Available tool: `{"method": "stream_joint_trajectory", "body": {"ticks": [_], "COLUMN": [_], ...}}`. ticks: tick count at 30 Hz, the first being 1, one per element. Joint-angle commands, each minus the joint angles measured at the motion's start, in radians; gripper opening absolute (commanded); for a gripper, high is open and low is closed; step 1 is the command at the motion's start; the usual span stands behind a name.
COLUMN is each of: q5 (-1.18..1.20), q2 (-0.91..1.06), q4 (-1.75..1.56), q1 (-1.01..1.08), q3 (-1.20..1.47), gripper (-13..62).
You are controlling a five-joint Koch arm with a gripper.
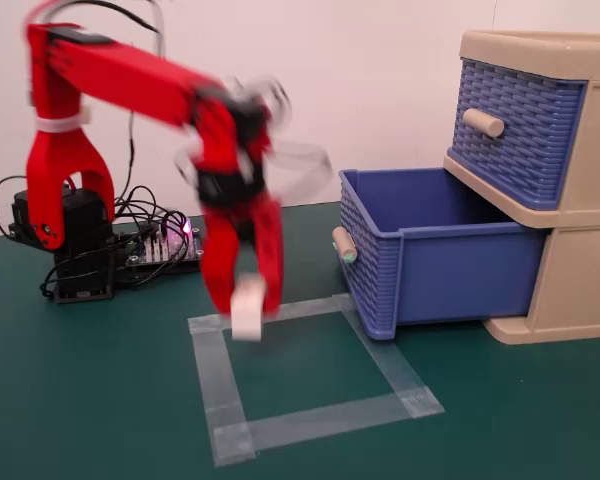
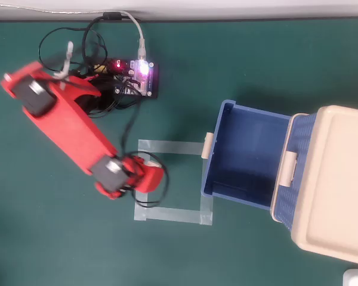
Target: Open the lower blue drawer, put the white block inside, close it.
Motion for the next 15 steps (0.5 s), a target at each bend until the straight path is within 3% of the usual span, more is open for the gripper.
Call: {"method": "stream_joint_trajectory", "body": {"ticks": [1, 4, 6, 9, 15], "q5": [-0.035, 0.018, 0.169, 0.336, 0.379], "q2": [0.219, 0.293, 0.268, 0.12, -0.189], "q4": [0.049, 0.054, 0.032, -0.081, -0.255], "q1": [-0.005, -0.049, -0.216, -0.44, -0.492], "q3": [-0.069, -0.196, -0.262, -0.364, -0.574], "gripper": [-8.0, -8.0, -8.0, -8.0, -7.7]}}
